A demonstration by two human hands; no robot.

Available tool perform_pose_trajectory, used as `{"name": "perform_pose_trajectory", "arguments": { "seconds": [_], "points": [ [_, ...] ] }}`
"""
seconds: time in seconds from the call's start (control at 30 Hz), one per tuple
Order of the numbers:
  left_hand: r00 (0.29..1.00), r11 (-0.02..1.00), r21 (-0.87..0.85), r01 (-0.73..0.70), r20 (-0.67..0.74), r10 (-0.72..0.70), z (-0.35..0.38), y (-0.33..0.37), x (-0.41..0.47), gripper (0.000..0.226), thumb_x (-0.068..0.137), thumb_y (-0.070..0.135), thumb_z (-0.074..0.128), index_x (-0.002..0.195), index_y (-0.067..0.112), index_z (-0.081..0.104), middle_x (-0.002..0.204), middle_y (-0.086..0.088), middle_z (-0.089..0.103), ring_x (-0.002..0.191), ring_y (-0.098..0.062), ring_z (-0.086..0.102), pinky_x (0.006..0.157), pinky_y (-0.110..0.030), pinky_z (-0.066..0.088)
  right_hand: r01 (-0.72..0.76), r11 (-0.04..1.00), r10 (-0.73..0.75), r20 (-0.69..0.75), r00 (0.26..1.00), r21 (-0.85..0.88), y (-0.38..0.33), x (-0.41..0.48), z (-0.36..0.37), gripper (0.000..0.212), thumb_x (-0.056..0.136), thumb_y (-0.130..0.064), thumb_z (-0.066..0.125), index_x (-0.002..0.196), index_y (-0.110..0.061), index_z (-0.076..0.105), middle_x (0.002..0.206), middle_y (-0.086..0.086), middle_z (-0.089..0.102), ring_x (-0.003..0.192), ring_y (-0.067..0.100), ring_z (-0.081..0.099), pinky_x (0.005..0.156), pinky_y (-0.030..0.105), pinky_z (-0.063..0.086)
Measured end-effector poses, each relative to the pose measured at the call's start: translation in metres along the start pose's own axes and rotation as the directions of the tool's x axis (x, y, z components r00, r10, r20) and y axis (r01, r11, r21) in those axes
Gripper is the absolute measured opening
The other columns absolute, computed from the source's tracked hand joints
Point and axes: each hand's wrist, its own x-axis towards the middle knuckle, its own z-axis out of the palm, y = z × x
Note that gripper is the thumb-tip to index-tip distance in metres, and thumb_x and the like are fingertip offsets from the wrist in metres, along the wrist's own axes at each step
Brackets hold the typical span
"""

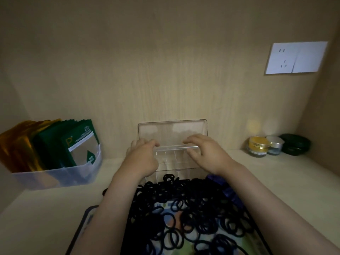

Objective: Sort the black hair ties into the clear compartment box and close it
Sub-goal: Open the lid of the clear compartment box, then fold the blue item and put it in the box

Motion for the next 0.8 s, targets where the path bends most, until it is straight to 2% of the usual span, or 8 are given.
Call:
{"name": "perform_pose_trajectory", "arguments": {
  "seconds": [0.07,0.17,0.3,0.4,0.5,0.57,0.67,0.8],
  "points": [
    [0.989,0.992,-0.043,-0.122,-0.090,0.118,0.005,0.017,-0.003,0.050,0.088,0.008,0.048,0.132,0.032,0.052,0.134,0.003,0.045,0.129,-0.017,0.033,0.106,-0.031,0.028,-0.046,0.999,0.045,-0.022,0.999,-0.022,0.006,-0.002,-0.025,0.019,0.095,-0.032,0.058,0.106,-0.025,0.072,0.109,-0.006,0.069,0.096,0.010,0.062,0.085,0.029,0.047],
    [0.950,0.951,-0.076,-0.298,-0.119,0.289,0.020,0.044,-0.012,0.036,0.093,0.013,0.048,0.121,0.033,0.060,0.119,0.011,0.052,0.118,-0.009,0.043,0.097,-0.028,0.038,-0.191,0.980,0.180,0.161,0.970,0.057,0.019,-0.012,-0.060,0.007,0.088,-0.026,0.067,0.088,-0.026,0.074,0.087,-0.010,0.071,0.071,-0.003,0.058,0.068,0.018,0.042],
    [0.910,0.904,-0.107,-0.414,-0.071,0.408,0.040,0.068,-0.022,0.025,0.095,0.021,0.053,0.110,0.035,0.065,0.109,0.018,0.057,0.100,-0.001,0.047,0.088,-0.024,0.042,-0.329,0.943,0.306,0.487,0.818,-0.041,0.035,-0.019,-0.072,0.015,0.076,-0.017,0.080,0.087,-0.023,0.073,0.083,-0.006,0.074,0.073,0.009,0.065,0.067,0.021,0.051],
    [0.902,0.892,-0.139,-0.431,-0.038,0.430,0.047,0.081,-0.026,0.017,0.093,0.029,0.058,0.104,0.036,0.070,0.103,0.020,0.059,0.095,0.003,0.048,0.084,-0.022,0.042,-0.351,0.925,0.365,0.602,0.710,-0.147,0.040,-0.016,-0.069,0.024,0.071,-0.017,0.086,0.090,-0.022,0.072,0.084,-0.004,0.074,0.073,0.014,0.067,0.067,0.028,0.054],
    [0.877,0.876,-0.088,-0.474,0.038,0.479,0.054,0.096,-0.026,0.022,0.090,0.035,0.062,0.110,0.039,0.070,0.104,0.019,0.058,0.104,-0.003,0.048,0.090,-0.029,0.044,-0.376,0.900,0.421,0.662,0.619,-0.221,0.040,-0.016,-0.068,0.044,0.073,-0.019,0.087,0.111,-0.019,0.065,0.095,0.000,0.073,0.080,0.015,0.071,0.064,0.027,0.049],
    [0.842,0.847,0.001,-0.531,0.111,0.528,0.058,0.105,-0.025,0.029,0.089,0.036,0.064,0.117,0.042,0.068,0.106,0.018,0.054,0.106,-0.004,0.041,0.087,-0.027,0.038,-0.379,0.898,0.427,0.657,0.622,-0.226,0.039,-0.016,-0.068,0.051,0.072,-0.020,0.087,0.116,-0.019,0.062,0.100,0.001,0.072,0.080,0.015,0.071,0.064,0.027,0.049],
    [0.827,0.826,0.076,-0.559,0.118,0.549,0.063,0.115,-0.022,0.022,0.089,0.035,0.066,0.108,0.041,0.073,0.107,0.016,0.056,0.106,-0.009,0.042,0.086,-0.027,0.033,-0.383,0.905,0.403,0.667,0.626,-0.187,0.036,-0.019,-0.071,0.052,0.073,-0.021,0.086,0.120,-0.020,0.063,0.091,-0.006,0.068,0.077,0.013,0.069,0.063,0.026,0.049],
    [0.899,0.893,-0.114,-0.434,0.003,0.438,0.060,0.118,-0.022,0.015,0.088,0.023,0.063,0.092,0.034,0.074,0.099,0.015,0.061,0.098,-0.003,0.052,0.089,-0.031,0.044,-0.379,0.915,0.368,0.673,0.642,-0.139,0.033,-0.022,-0.086,0.032,0.080,-0.024,0.078,0.111,-0.026,0.069,0.085,-0.010,0.067,0.082,0.013,0.068,0.075,0.030,0.050]
  ]
}}
